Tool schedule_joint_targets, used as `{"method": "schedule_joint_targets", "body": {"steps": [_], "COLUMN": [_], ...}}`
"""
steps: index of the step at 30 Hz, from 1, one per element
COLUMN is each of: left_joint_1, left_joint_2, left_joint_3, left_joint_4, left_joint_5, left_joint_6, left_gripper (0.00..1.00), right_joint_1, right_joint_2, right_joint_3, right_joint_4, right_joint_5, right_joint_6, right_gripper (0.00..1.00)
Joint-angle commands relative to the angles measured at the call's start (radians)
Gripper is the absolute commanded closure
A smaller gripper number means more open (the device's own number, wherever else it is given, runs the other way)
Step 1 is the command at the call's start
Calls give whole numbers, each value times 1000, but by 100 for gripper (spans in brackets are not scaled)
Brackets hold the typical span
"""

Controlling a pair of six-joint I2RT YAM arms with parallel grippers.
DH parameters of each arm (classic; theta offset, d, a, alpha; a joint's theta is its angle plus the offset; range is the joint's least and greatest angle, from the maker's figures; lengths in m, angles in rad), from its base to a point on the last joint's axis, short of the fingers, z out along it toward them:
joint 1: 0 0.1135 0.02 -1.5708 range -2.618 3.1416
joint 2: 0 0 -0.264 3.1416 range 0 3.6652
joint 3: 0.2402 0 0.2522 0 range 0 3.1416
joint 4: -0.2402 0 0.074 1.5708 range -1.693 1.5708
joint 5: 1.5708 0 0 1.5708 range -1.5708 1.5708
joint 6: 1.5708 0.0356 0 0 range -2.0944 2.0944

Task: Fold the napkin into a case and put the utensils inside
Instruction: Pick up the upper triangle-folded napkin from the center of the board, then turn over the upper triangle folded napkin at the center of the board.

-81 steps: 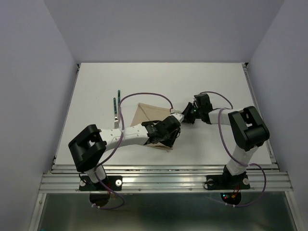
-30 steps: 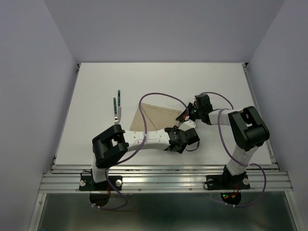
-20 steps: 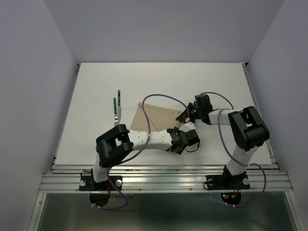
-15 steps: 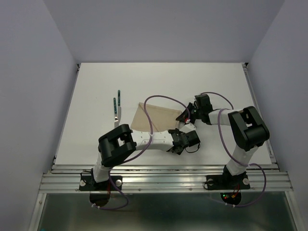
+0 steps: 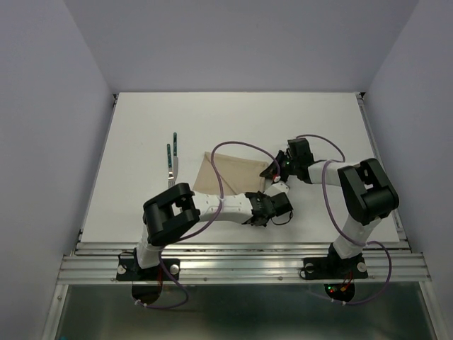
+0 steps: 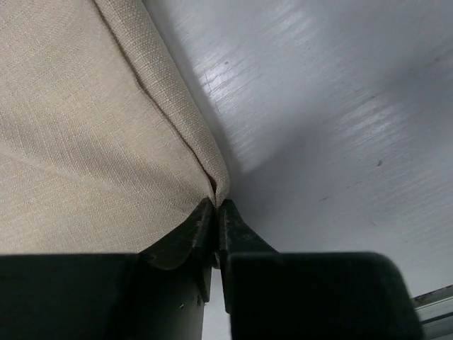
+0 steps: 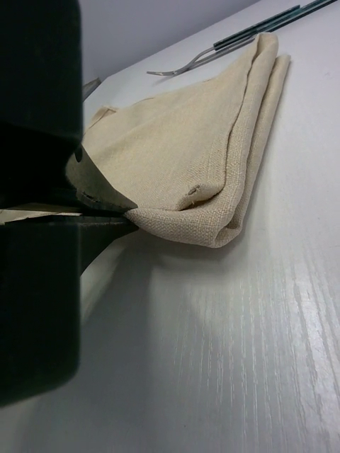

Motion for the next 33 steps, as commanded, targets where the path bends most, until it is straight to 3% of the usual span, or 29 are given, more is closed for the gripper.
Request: {"method": "schedule_joint_targets", "body": {"steps": [1, 3, 14, 22, 33], "left_joint_1": [39, 50, 115, 184, 188], "left_joint_2": [-26, -49, -322, -486, -546], "left_joint_3": [-71, -82, -86, 33, 207], "left_joint_4": [24, 36, 53, 7, -16], "left_joint_5": [36, 53, 125, 157, 279], "left_joint_6": [45, 54, 88, 131, 155], "left_gripper": [91, 100, 100, 100, 100], "right_joint_1": [3, 3, 3, 3, 3], "right_joint_2": [-53, -60, -210, -333, -529], "right_joint_3": [-10, -11, 111, 262, 400], "right_joint_4": [-7, -19, -139, -263, -428], "right_joint_5": [34, 44, 149, 202, 394], "right_joint_6": [-23, -23, -75, -112, -186], "right_gripper": [99, 99, 99, 99, 99]}}
